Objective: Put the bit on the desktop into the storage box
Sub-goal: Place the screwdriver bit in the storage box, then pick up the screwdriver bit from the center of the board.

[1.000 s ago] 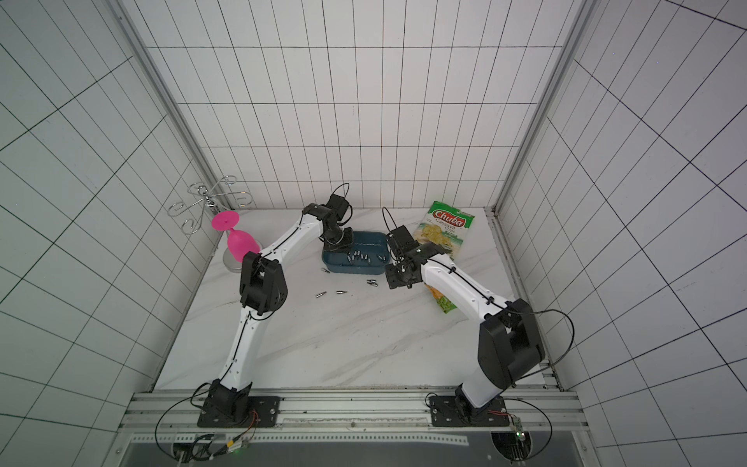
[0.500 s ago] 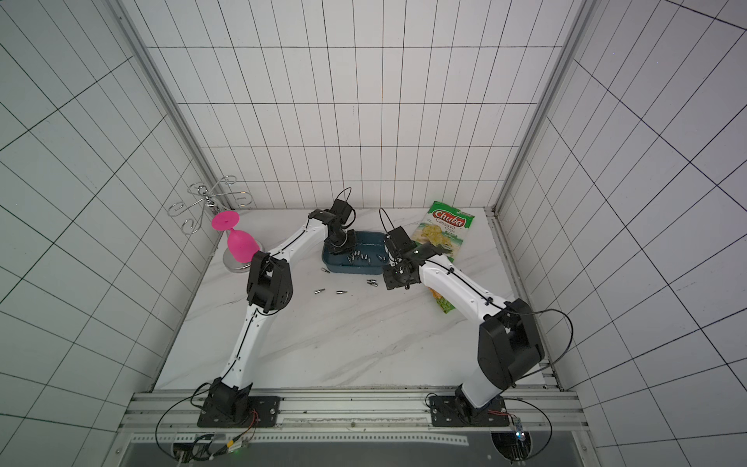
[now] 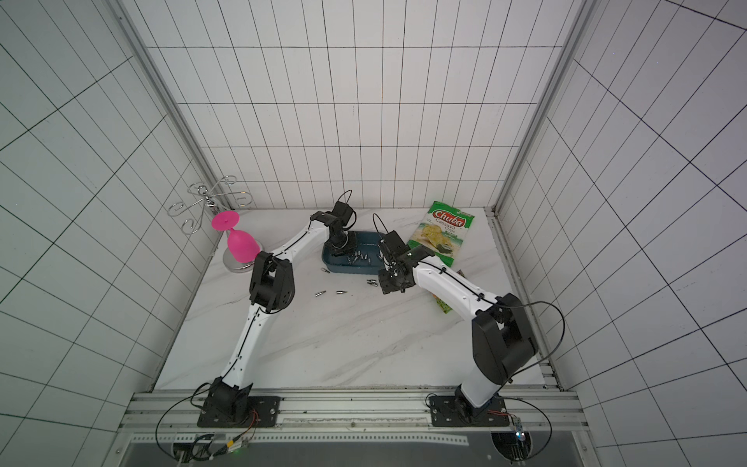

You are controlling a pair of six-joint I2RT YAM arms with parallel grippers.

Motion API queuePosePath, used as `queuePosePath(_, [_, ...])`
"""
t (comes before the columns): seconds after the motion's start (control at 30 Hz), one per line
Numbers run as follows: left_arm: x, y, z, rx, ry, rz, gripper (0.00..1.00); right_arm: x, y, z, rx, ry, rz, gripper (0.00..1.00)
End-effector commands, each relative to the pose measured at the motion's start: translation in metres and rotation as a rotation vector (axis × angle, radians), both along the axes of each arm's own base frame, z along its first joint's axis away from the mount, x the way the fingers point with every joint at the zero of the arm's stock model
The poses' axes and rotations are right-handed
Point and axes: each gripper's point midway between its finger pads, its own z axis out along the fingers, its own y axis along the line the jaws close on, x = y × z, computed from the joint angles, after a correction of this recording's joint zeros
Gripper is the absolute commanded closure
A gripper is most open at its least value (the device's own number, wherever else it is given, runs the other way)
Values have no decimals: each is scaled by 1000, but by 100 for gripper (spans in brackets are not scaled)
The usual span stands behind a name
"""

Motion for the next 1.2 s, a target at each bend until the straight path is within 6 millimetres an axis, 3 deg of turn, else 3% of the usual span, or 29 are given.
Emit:
queuePosePath(0.0, [2, -1, 10, -8, -19, -6, 80, -2, 8, -9, 6, 13, 14, 48])
queuePosePath(0.1, [3, 1, 28, -23, -36, 10, 67, -3, 10, -16, 1, 24, 31, 49])
queuePosePath(0.2, [4, 2, 47, -42, -57, 14, 62, -2, 13, -25, -1, 30, 48, 49])
queuePosePath(0.53, [-21, 20, 106, -71, -70, 5, 57, 14, 31, -58, 7, -2, 97, 49])
queuePosePath(0.83, [-79, 65, 115, -5, -35, 11, 56, 29, 43, -79, -4, -26, 113, 47])
queuePosePath(1.17, [-137, 105, 95, 64, 16, 41, 55, 42, 54, -94, -22, -24, 145, 47])
